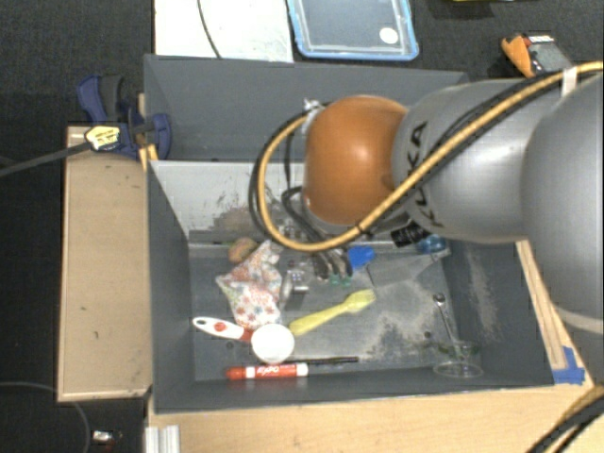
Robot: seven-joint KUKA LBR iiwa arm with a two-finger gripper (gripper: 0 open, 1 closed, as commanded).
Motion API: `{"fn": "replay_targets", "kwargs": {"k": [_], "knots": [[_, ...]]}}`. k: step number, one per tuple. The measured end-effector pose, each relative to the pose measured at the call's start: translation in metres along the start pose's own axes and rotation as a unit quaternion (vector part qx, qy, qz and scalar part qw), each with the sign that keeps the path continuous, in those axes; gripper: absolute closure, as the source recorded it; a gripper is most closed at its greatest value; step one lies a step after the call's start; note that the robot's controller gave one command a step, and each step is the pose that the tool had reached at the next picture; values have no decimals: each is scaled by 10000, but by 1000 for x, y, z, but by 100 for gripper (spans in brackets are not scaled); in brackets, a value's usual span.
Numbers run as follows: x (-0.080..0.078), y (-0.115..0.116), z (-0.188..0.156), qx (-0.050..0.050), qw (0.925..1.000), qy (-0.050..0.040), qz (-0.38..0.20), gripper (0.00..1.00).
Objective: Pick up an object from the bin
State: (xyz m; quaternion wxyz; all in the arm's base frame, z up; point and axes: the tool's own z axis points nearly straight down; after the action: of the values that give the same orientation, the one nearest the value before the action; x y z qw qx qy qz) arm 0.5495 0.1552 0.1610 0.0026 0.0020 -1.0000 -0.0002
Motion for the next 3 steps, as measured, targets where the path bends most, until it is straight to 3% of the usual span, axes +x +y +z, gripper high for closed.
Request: {"fn": "replay_targets", "kwargs": {"k": [1, 2, 3], "knots": [[-2, -1, -4, -4, 10000, -38, 23, 0], [-12, 7, 51, -4, 9908, -78, -1349, 0], [-8, 9, 65, 1, 9815, -41, -1913, 0]]}}
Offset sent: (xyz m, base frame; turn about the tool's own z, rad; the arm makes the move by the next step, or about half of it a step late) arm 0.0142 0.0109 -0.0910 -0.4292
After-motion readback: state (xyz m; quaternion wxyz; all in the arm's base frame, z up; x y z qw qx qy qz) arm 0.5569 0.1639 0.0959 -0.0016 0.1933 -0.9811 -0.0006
